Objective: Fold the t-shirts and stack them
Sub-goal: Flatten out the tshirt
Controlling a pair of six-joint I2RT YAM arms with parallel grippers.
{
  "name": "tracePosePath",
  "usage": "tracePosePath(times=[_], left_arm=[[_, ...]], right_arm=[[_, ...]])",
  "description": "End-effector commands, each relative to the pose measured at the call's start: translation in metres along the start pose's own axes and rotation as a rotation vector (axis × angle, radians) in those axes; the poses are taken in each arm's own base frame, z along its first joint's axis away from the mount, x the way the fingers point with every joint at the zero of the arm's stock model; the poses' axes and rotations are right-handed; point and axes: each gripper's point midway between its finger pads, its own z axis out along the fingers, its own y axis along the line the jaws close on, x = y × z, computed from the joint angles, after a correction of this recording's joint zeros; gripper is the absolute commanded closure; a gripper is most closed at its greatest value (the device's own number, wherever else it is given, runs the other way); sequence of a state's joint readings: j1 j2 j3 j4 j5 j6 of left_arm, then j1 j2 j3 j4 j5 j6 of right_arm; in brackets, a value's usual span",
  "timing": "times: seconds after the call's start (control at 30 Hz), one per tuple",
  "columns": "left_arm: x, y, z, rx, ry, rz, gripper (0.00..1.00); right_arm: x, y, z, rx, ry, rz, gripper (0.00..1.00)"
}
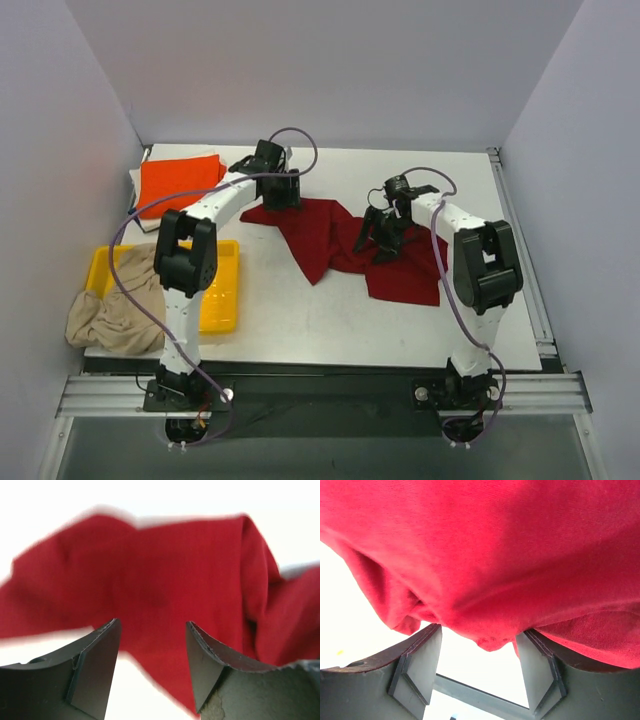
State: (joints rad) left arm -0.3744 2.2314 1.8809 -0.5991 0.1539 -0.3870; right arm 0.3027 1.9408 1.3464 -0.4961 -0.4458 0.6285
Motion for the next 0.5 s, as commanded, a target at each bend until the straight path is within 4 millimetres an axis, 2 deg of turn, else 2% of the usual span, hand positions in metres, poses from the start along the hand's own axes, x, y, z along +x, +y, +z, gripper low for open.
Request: tracePosePath(times=[0.0,0.03,0.07,0.1,0.13,0.17,0.23,0.27,0.33,0.47], left_arm=[[0.001,-0.032,-0.071,0.012,-0.101,0.061,0.35],[0.031,-0.025,-0.065,-0.008,-0.055,0.069,0.35],[0.041,-0.029,-0.08,-0.003,-0.062,0.08,0.35],[0.062,-0.038,-0.081,0.006,-0.036,0.095,0.35],[0.096,-0.029,-0.075,-0.007,0.029,0.097,0.35],[0.106,-0.034,-0.083,0.009,0.034,0.103,0.36],[0.137,-0.048,-0.084,0.048,0.072,0.14,0.36],[0.153,-0.049,-0.087,0.056,0.086,0.155,0.36],[0.171,-0.059,-0.088,0.077,0.093,0.191,0.36],[0.194,-0.055,-0.082,0.044,0.147,0.17,0.37]], right_arm=[[-0.008,0.015,-0.028,-0.052,-0.052,-0.02,0.39],[-0.004,0.013,-0.033,-0.05,-0.061,-0.018,0.39],[-0.004,0.01,-0.036,-0.05,-0.066,-0.011,0.39],[-0.003,0.004,-0.039,-0.046,-0.072,0.004,0.39],[0.002,-0.001,-0.043,-0.043,-0.078,0.006,0.39],[0.004,-0.007,-0.045,-0.034,-0.08,0.012,0.39],[0.005,-0.015,-0.056,-0.038,-0.11,0.024,0.39],[0.012,-0.024,-0.055,-0.024,-0.102,0.035,0.39],[0.014,-0.035,-0.065,-0.024,-0.127,0.056,0.39],[0.023,-0.058,-0.072,-0.015,-0.144,0.108,0.39]])
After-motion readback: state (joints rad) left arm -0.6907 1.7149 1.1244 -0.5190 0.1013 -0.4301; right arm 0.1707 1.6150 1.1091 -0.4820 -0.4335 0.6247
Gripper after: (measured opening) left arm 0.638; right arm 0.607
